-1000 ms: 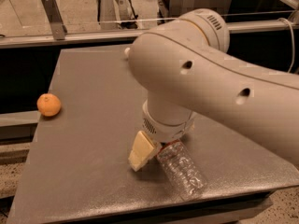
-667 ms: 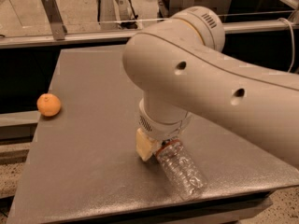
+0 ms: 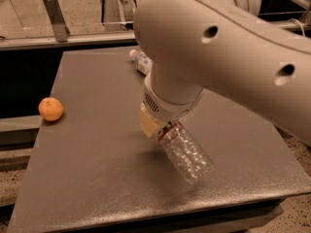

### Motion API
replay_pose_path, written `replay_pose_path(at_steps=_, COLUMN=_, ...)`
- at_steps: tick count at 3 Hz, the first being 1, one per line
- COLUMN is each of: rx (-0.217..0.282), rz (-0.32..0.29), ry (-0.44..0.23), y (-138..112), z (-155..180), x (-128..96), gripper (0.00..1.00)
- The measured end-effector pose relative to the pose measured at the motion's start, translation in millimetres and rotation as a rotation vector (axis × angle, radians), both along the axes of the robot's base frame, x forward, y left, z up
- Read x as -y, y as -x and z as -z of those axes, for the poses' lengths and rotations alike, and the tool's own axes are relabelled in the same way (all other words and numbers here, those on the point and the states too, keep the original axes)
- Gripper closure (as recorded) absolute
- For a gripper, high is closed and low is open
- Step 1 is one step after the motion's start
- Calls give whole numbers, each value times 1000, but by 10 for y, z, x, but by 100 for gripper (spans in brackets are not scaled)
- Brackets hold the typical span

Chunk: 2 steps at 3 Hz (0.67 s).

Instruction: Place water bottle upright

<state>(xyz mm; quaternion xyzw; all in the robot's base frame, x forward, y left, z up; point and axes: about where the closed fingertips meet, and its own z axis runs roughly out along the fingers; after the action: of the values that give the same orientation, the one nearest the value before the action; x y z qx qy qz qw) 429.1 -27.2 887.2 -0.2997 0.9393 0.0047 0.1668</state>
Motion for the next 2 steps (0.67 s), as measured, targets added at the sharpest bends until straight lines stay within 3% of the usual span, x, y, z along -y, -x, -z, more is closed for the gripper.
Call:
replay_pose_path(at_steps=1, rx=85, rz=-43, ry=-118, y=-232, z=-276, x=42, gripper=100)
replay_pose_path(at_steps=2, rx=205, rz=-68, ry=-318, y=-549, z=-559, x=147, gripper=100)
